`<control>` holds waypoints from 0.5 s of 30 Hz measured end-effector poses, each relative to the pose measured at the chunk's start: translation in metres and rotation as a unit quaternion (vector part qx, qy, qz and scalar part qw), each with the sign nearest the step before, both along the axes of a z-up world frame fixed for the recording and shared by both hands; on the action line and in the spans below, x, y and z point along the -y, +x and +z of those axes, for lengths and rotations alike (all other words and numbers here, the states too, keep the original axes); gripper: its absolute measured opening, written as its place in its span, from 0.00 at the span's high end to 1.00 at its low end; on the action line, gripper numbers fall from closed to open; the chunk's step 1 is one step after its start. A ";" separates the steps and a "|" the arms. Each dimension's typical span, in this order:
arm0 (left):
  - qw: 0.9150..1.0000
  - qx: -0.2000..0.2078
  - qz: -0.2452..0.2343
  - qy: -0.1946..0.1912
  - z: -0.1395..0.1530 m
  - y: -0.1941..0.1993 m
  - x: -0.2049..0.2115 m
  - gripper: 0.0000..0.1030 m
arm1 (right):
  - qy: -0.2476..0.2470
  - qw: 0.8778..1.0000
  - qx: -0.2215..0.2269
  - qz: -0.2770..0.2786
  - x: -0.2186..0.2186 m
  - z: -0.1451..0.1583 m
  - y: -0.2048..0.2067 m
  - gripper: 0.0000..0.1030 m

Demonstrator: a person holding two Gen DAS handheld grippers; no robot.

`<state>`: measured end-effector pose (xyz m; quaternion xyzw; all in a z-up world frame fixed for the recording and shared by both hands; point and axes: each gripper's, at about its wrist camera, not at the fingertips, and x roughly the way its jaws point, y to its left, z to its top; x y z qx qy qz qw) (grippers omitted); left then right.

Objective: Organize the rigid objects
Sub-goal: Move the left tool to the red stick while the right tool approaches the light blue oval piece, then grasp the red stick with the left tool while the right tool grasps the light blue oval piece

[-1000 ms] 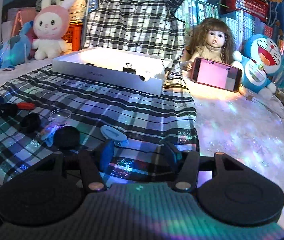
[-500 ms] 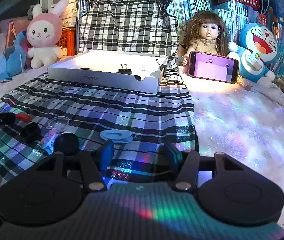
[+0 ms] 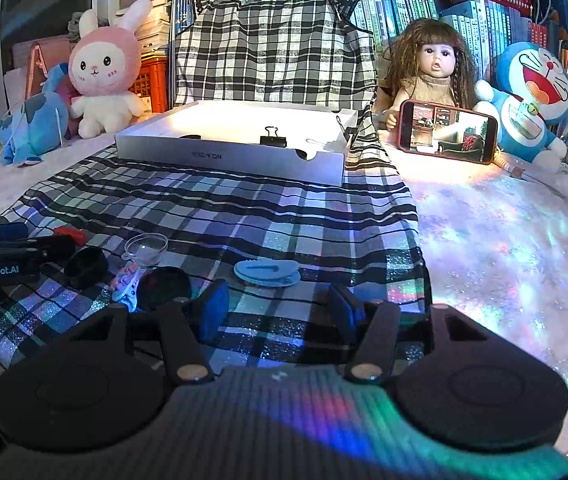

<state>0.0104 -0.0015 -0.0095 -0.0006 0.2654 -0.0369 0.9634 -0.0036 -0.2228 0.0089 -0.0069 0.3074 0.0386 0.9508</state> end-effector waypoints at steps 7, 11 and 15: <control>1.000 0.003 -0.001 0.000 -0.002 0.002 0.004 0.29 | 0.006 1.000 0.001 0.000 -0.002 0.000 0.003 0.33; 1.000 0.005 -0.001 -0.002 -0.002 0.002 0.003 0.29 | 0.011 1.000 0.002 -0.005 -0.001 0.000 0.003 0.33; 1.000 0.007 0.002 -0.015 -0.002 0.001 0.003 0.29 | 0.021 1.000 0.004 -0.012 -0.003 0.000 0.002 0.33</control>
